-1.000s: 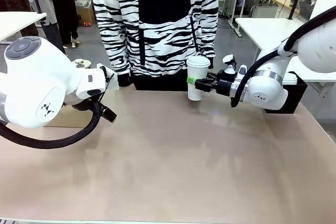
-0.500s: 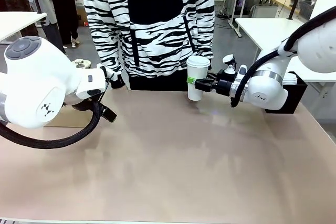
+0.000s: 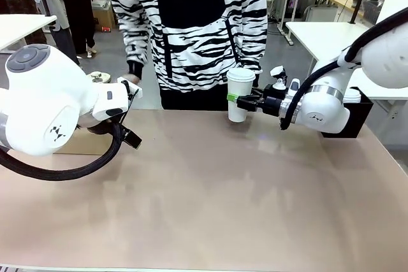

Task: Pour a drink into a cup and package it in a carrier.
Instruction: When a person places the Paper Cup Lid on the 600 ml Paper Cup , lift the 600 ml Paper Cup.

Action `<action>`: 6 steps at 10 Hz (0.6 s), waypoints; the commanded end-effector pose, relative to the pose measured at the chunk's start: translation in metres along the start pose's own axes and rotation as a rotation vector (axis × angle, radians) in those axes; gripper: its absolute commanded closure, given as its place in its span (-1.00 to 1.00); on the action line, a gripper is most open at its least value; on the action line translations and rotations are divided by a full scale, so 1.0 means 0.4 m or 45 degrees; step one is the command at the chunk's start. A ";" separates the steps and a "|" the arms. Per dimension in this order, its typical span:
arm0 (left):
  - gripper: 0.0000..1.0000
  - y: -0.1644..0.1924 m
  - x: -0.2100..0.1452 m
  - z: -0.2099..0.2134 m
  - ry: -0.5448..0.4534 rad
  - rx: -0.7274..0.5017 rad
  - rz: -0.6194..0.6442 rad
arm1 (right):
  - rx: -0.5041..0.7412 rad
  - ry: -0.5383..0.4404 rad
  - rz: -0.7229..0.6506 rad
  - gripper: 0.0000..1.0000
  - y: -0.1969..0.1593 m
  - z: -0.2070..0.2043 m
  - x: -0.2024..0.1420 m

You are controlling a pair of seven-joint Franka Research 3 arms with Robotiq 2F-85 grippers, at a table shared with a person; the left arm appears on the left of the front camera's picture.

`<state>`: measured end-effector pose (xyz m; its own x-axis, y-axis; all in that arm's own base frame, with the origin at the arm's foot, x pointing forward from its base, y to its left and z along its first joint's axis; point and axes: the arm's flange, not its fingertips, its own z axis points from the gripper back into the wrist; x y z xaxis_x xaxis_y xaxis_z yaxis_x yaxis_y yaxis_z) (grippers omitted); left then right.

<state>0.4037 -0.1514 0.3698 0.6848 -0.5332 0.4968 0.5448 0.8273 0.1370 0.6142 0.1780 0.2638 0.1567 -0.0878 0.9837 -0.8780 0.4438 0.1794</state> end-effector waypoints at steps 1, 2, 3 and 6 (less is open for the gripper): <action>-1.00 -0.001 0.000 0.001 -0.002 -0.002 0.000 | 0.014 -0.047 0.015 -0.61 0.024 0.033 0.087; -1.00 -0.001 0.000 0.001 -0.002 -0.002 0.000 | 0.028 -0.071 0.023 -0.61 0.041 0.062 0.142; -1.00 -0.001 0.000 0.001 -0.002 -0.002 0.000 | 0.041 -0.087 0.035 -0.61 0.070 0.110 0.206; -1.00 -0.001 0.000 0.001 -0.002 -0.002 0.000 | 0.075 -0.109 0.043 -0.61 0.134 0.231 0.319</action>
<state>0.4037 -0.1517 0.3701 0.6842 -0.5335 0.4973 0.5452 0.8270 0.1372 0.5624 0.1191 0.3910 0.0627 -0.1401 0.9882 -0.9022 0.4155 0.1161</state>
